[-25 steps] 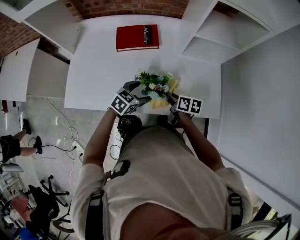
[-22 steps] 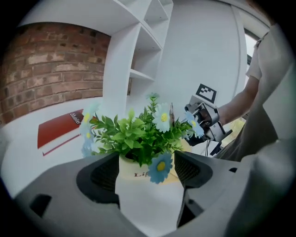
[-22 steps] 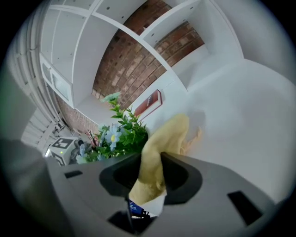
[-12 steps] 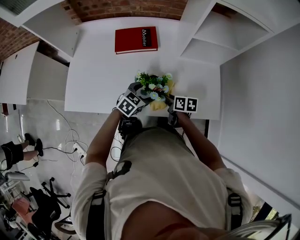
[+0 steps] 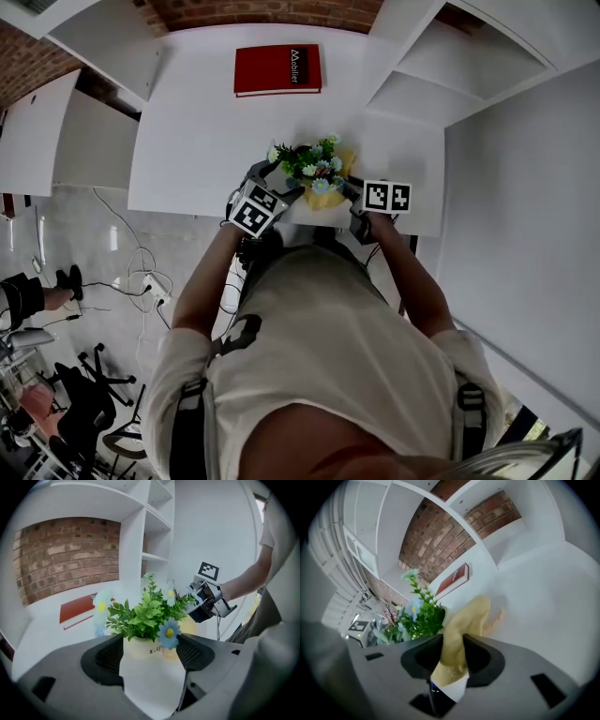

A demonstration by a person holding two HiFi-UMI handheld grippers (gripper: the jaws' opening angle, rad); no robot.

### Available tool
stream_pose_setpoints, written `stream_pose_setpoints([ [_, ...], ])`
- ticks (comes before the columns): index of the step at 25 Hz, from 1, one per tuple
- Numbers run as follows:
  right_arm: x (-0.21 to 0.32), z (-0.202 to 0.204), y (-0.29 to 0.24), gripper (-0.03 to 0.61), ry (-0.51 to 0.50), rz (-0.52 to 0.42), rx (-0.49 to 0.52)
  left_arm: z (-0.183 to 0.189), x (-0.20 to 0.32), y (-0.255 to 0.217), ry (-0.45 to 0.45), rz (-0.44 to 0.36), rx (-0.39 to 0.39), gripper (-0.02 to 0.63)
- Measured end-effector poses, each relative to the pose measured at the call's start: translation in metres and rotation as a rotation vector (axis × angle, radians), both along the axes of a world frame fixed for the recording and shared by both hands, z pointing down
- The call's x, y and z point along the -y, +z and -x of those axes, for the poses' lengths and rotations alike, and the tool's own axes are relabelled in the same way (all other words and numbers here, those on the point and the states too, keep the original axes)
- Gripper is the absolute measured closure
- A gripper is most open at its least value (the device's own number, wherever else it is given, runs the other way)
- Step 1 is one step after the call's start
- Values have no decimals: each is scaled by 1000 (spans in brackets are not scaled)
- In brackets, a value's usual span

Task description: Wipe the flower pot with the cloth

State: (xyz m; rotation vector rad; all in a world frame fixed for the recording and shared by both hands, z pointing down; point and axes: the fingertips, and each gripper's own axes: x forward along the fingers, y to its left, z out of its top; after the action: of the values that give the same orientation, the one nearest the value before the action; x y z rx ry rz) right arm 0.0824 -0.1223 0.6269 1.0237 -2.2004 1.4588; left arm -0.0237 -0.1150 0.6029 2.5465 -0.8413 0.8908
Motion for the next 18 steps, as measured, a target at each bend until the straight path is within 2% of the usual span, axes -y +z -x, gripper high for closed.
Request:
stream_pose_setpoints([
  [4,13,5,-18,439,-30,-36,19,-6,12,5,35,-3,-7,264],
  [9,7,16,-9,439,-43,-4,25,-9,18,4,-11,19,-58,264],
  [15,-4,14,24,439,-44,35,-64,-6,9,32,-28,42,4,265],
  [18,-6,12,33,439,-37,44,-74,-6,6,38,-27,64,11,265],
])
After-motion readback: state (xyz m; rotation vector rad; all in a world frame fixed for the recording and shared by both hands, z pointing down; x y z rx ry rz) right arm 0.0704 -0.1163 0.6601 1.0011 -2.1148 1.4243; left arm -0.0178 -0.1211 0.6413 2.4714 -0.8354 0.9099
